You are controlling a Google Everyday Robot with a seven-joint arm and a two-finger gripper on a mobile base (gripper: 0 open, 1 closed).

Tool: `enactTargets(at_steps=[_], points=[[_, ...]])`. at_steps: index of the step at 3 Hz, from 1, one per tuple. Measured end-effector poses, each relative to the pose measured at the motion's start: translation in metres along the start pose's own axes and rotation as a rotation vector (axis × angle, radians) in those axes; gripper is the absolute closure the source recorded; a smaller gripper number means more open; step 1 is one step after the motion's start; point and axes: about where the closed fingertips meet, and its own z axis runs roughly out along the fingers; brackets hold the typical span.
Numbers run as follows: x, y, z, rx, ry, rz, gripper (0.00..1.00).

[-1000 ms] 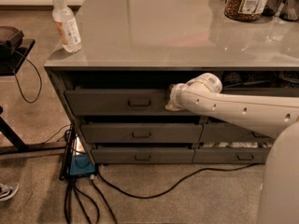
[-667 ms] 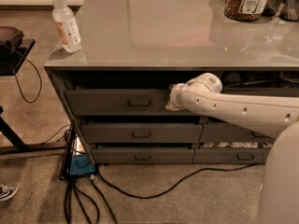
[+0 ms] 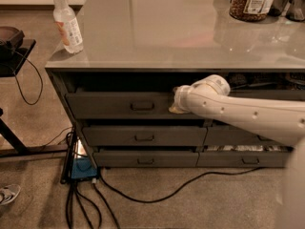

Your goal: Open top drawer

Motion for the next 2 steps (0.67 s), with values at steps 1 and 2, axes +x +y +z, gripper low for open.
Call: enactTargets(at_steps=[1, 2], points=[[-0.009, -0.003, -0.017, 0.031, -0.026, -0.002, 1.00], [-0.013, 0.049, -0.035, -0.016, -0.051, 0.004, 1.00]])
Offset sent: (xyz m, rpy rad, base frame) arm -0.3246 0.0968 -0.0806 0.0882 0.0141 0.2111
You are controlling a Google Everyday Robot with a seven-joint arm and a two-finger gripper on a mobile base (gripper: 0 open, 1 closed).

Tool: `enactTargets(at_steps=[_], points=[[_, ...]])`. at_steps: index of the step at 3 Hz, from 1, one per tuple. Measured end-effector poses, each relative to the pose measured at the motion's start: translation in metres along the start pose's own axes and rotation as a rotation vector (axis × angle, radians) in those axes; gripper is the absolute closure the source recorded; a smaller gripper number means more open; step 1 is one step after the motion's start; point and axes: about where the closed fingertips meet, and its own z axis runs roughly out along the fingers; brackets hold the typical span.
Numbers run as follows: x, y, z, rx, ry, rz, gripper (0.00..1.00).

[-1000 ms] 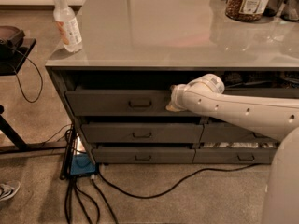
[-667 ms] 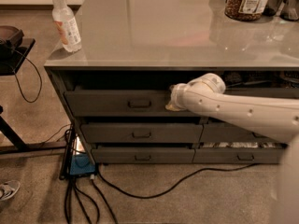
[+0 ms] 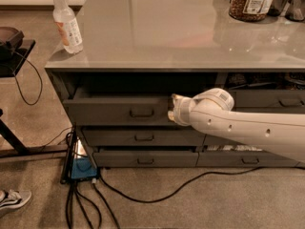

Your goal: Open top drawer

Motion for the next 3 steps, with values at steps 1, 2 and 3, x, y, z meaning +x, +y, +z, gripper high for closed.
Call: enactTargets(at_steps=[1, 2, 3], points=[[0.000, 0.000, 0.000, 0.000, 0.000, 0.000, 1.00], [-0.002, 0.004, 0.002, -0.017, 0.011, -0.014, 1.00], [-0.021, 0.025, 0.000, -0.075, 0.018, -0.064, 1.00]])
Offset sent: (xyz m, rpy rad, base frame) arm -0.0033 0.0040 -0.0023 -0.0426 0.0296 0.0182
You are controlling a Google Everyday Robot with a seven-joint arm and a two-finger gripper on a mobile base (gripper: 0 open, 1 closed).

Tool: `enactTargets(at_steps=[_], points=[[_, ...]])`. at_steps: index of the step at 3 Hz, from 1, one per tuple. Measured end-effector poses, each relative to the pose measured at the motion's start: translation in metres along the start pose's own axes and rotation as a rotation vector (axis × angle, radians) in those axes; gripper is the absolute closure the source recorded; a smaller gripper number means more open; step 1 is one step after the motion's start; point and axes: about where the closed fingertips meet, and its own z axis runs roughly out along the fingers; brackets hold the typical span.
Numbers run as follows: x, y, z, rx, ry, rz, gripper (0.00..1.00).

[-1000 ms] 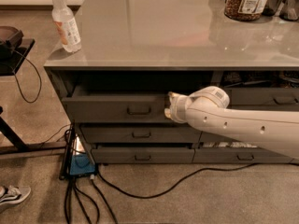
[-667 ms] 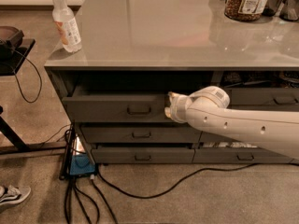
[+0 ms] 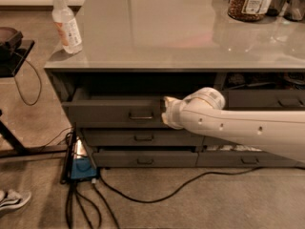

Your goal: Open top drawer

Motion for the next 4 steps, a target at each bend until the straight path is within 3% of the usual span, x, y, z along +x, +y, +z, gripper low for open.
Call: enactTargets(at_steps=[4], points=[[-0.004, -0.005, -0.019, -0.010, 0.006, -0.004, 1.00]])
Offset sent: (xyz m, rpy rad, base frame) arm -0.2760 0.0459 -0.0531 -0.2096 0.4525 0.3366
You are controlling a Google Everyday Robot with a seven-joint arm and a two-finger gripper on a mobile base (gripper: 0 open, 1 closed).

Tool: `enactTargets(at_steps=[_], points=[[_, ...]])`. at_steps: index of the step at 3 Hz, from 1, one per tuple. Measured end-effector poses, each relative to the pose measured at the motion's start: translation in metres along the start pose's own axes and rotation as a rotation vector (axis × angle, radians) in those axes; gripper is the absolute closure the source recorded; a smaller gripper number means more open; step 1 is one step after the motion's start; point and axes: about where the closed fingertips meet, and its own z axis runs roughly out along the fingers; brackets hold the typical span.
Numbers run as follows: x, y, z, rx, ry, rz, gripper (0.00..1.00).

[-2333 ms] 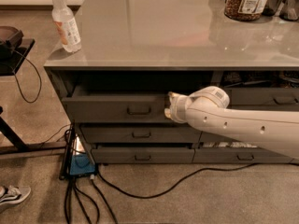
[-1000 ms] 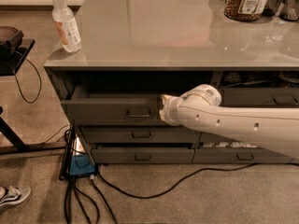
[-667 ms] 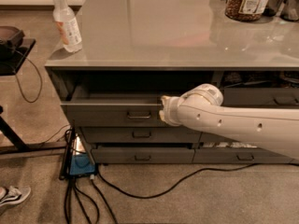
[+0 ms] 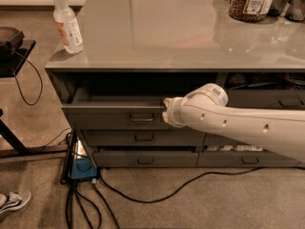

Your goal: Open top drawer

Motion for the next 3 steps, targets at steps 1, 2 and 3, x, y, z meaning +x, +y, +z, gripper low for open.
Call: enactTargets(at_steps=[1, 2, 3], points=[[-0.0004, 0.0012, -0.0027, -0.010, 0.006, -0.004, 1.00], [-0.0031, 0.0007, -0.0067, -0.007, -0.002, -0.007, 1.00], [-0.0035, 0.0005, -0.0078, -0.007, -0.002, -0.007, 1.00]])
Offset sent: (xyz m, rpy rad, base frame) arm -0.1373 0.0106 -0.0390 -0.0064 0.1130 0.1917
